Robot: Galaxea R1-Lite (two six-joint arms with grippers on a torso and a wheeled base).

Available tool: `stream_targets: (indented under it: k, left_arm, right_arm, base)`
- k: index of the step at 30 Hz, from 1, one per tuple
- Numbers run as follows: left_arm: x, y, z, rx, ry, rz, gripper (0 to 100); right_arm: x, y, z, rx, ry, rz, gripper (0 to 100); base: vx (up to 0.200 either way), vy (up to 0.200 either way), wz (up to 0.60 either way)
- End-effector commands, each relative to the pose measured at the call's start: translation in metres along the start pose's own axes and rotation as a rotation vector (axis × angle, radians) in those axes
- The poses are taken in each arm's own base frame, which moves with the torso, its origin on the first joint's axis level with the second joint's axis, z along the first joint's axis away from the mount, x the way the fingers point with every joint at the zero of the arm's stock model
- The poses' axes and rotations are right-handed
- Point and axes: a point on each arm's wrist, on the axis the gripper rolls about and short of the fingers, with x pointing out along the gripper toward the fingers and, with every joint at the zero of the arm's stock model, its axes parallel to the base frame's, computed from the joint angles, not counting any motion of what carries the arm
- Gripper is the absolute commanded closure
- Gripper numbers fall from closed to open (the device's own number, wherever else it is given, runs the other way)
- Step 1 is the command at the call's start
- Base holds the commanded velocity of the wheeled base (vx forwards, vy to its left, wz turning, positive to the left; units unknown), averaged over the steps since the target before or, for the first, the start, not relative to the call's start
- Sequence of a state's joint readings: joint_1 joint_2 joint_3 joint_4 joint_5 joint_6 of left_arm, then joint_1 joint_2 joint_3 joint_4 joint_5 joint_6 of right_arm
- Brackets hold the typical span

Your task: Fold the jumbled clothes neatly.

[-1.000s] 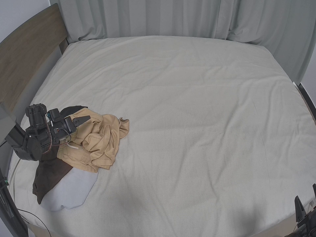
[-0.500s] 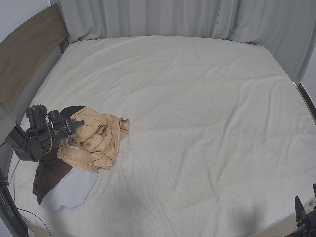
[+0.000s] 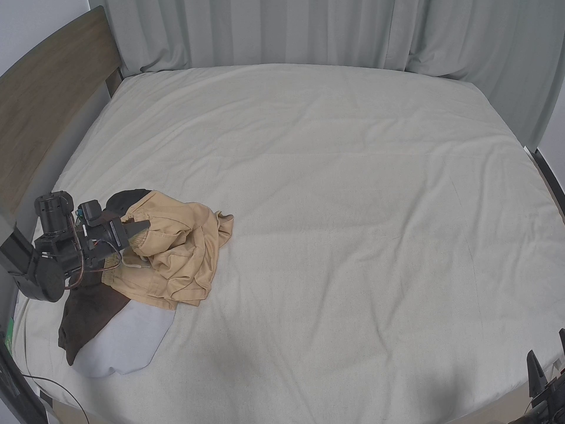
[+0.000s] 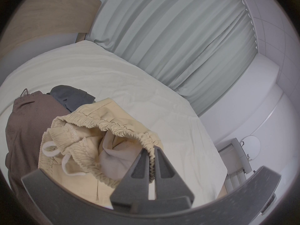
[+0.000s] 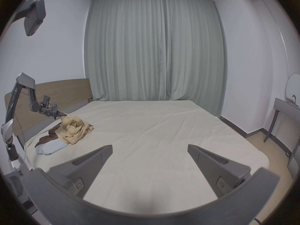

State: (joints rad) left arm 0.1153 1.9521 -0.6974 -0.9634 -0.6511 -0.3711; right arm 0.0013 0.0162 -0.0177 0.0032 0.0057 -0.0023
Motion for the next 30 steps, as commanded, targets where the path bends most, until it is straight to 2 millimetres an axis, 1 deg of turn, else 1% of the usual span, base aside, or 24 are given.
stream_targets:
  k: [1,4,5,7,11,12,13,15,27,30]
  left_arm:
    - [-0.018,-0.021,0.003,0.024,-0.014,-0.036,100]
    - [-0.022,-0.026,0.002,0.029,-0.013,-0.045,100]
    - [-0.027,-0.034,0.000,0.036,-0.011,-0.057,100]
    - [-0.031,-0.043,-0.002,0.046,-0.011,-0.075,100]
    - [-0.034,-0.059,-0.002,0.064,-0.013,-0.111,100]
    - [-0.034,-0.059,-0.002,0.064,-0.013,-0.111,100]
    - [-0.036,-0.067,-0.005,0.072,-0.009,-0.126,100]
    - [-0.038,-0.075,-0.008,0.077,-0.002,-0.145,100]
    - [-0.045,-0.094,-0.025,0.071,0.042,-0.184,100]
    - [-0.048,-0.103,-0.030,0.043,0.049,-0.189,100]
  right_arm:
    - [0.001,0.000,-0.005,-0.001,0.009,0.001,0]
    - [0.001,0.000,-0.005,-0.001,0.009,0.001,0]
    - [0.001,0.000,-0.005,-0.001,0.009,0.001,0]
    - [0.001,0.000,-0.005,-0.001,0.009,0.001,0]
    - [0.001,0.000,-0.005,-0.001,0.009,-0.001,0]
    - [0.001,0.000,-0.005,-0.001,0.009,-0.001,0]
    - [0.001,0.000,-0.005,-0.001,0.009,0.001,0]
    - [0.001,0.000,-0.005,-0.001,0.009,0.001,0]
    - [0.001,0.000,-0.005,-0.001,0.009,0.001,0]
    - [0.001,0.000,-0.005,-0.001,0.009,-0.001,0]
  base:
    - [0.000,0.000,0.00]
    - [0.000,0.000,0.00]
    - [0.000,0.000,0.00]
    - [0.000,0.000,0.00]
    - [0.000,0.000,0.00]
    - [0.000,0.000,0.00]
    - [0.000,0.000,0.00]
    - [0.000,0.000,0.00]
    - [0.000,0.000,0.00]
    - [0.000,0.000,0.00]
